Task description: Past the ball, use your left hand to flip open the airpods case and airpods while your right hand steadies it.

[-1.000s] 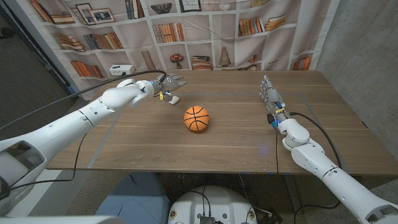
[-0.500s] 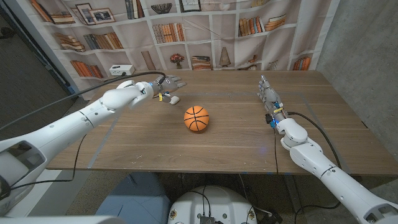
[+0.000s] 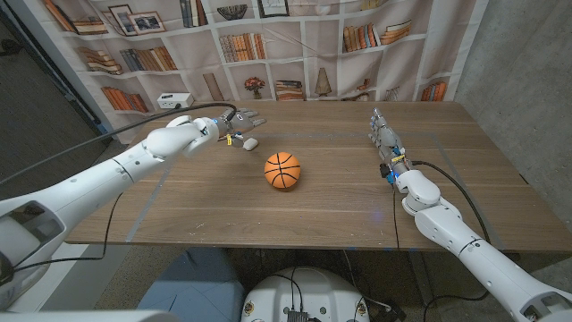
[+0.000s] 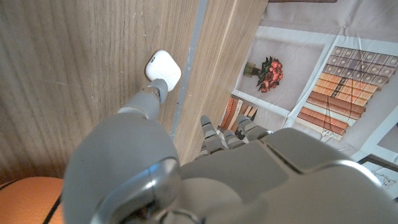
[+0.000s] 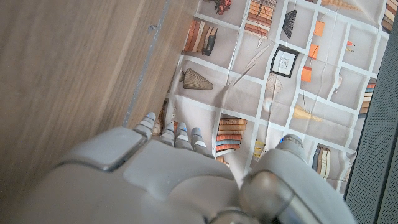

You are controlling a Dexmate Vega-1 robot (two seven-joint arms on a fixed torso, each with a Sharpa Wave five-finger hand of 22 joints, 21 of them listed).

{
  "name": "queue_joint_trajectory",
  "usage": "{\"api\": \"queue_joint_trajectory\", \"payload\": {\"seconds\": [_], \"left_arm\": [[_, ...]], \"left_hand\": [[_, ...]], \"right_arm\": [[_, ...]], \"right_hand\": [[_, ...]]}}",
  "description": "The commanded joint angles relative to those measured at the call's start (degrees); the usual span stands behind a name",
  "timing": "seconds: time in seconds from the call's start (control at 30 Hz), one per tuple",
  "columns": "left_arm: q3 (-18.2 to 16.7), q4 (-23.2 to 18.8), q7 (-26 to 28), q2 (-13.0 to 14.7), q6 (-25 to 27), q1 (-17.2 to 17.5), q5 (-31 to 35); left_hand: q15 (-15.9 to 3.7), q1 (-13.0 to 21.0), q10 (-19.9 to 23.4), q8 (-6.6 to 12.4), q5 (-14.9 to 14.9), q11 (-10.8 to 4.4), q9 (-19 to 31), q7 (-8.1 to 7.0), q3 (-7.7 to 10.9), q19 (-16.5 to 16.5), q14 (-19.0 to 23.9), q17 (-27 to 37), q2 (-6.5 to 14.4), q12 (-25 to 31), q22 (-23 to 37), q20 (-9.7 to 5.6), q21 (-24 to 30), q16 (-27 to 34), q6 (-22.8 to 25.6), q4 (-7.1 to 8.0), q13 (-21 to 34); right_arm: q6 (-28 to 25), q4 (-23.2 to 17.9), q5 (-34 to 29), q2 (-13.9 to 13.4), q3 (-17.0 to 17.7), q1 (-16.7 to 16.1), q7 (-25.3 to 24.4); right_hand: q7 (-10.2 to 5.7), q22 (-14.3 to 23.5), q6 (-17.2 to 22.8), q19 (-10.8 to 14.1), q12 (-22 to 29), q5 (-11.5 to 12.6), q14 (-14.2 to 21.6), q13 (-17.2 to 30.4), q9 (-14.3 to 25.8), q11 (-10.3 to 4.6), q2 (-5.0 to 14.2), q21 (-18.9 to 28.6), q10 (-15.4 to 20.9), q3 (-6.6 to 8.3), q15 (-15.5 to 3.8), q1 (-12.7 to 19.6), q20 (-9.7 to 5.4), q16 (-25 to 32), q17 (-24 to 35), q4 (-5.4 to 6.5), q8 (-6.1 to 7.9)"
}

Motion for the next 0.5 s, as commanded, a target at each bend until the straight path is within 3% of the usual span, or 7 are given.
{"api": "queue_joint_trajectory", "payload": {"seconds": [0.03, 0.5], "left_arm": [[0.5, 1.3, 0.0, -0.2, -0.7, -1.0, 0.3], [0.6, 1.7, 0.9, 0.0, -0.7, -0.9, -0.3]], "left_hand": [[0.37, 0.4, -0.4, -0.04, -0.1, -0.12, 0.2, -0.33, 0.38, 0.3, -0.2, 0.1, -0.5, -0.2, 0.1, 0.23, 0.4, -0.1, -5.3, -0.07, 0.1], [0.31, 0.6, -0.6, -0.05, -0.1, -0.09, 0.2, -0.42, 0.62, 0.3, -0.2, 0.1, -0.6, -0.3, 0.1, 0.21, 0.4, -0.1, -5.2, -0.02, 0.1]], "right_arm": [[-0.8, -0.4, 0.0, -0.2, 0.1, -0.2, -0.6], [-0.9, -0.6, 0.2, -0.1, 0.3, -0.6, -1.2]], "right_hand": [[-0.14, 0.2, 0.3, 0.0, 0.2, 0.4, -5.0, -0.1, 0.2, -0.11, 0.56, 0.3, 0.1, -0.02, -0.33, 0.2, -0.07, 0.5, 0.1, -0.33, 0.15], [-0.17, 0.2, 0.3, 0.0, 0.1, 0.4, -5.0, -0.1, 0.2, 0.0, 0.7, 0.3, 0.0, 0.01, -0.35, 0.4, -0.09, 0.5, 0.1, -0.41, 0.13]]}}
